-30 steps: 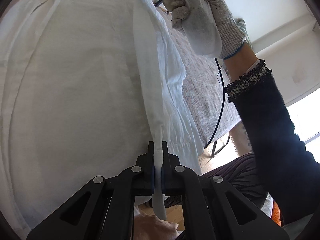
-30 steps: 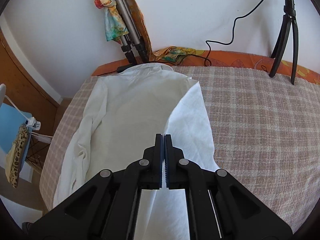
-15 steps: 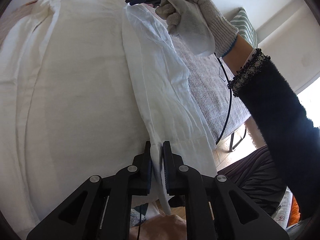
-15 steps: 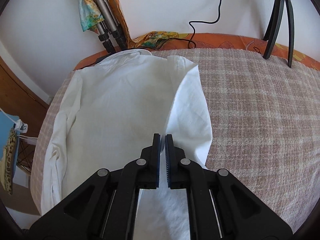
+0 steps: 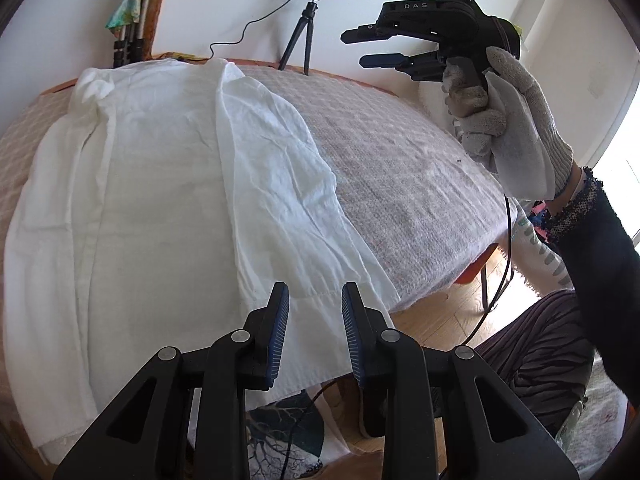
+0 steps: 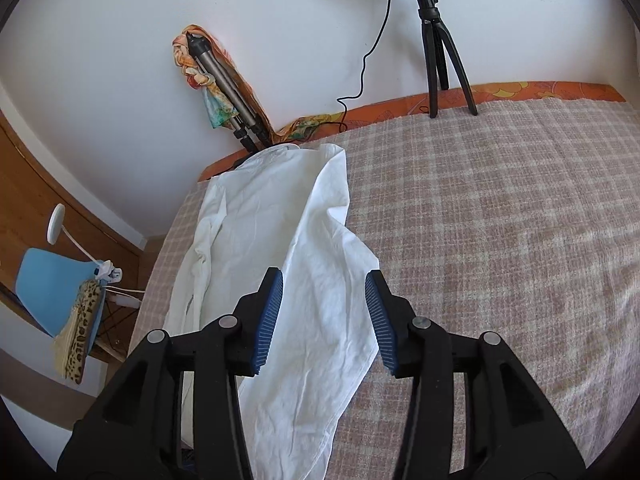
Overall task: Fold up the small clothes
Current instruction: 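Regrasp the folded edge with the left gripper and straighten it along the shirt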
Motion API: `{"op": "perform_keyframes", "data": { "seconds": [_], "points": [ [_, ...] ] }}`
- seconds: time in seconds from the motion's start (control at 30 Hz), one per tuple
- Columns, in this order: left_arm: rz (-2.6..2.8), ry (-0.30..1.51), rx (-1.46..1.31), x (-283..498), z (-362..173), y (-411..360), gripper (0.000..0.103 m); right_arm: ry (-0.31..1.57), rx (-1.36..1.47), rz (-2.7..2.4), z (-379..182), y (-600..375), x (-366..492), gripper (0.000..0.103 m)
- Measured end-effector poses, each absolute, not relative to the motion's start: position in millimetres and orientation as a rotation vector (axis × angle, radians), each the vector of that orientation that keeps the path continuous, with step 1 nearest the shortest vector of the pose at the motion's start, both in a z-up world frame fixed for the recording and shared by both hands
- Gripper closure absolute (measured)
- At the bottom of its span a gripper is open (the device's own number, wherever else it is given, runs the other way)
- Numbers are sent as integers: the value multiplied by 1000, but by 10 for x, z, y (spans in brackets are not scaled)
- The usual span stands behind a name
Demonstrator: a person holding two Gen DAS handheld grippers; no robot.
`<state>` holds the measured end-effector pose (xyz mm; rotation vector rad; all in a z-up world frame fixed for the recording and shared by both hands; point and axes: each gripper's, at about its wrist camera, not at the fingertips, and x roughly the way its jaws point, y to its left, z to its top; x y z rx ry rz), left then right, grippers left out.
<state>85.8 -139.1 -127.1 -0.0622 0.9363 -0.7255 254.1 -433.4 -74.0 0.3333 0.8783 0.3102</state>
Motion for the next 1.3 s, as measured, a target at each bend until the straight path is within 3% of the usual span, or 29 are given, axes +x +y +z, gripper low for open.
{"op": "perform_keyframes", "data": {
  "seconds": [0.07,0.17,0.2,0.6,0.67,0.7,0.77,0.8,1.07,1.23,1.3],
  "points": [
    [-753,942,-25,816,-1326,-1562,75,882,348,299,-773,-4422,2436,55],
    [-763,931,78,710,-1380,-1878,54,895,372,281,-846,-4582,2348,55],
    [-758,926,109,688,-1393,-1981,51,898,377,274,-873,-4627,2346,55],
    [-625,859,306,624,-1651,-2415,50,922,523,307,-1148,-4851,2526,55],
    [-623,832,307,595,-1658,-2394,58,930,542,310,-1223,-4843,2606,55],
    [-617,824,296,603,-1652,-2374,75,935,550,309,-1266,-4834,2648,55],
    [-589,819,279,645,-1629,-2317,93,942,569,319,-1361,-4797,2735,55],
    [-598,830,235,689,-1612,-2265,97,952,579,323,-1417,-4771,2784,55],
    [-521,822,-73,838,-1405,-1713,102,1036,589,335,-1806,-4424,3088,55],
    [-577,839,-71,759,-1405,-1718,102,1075,518,345,-1910,-4213,3157,55],
    [-630,863,-42,713,-1448,-1865,95,1075,498,345,-1902,-4207,3155,55]
  ]
}}
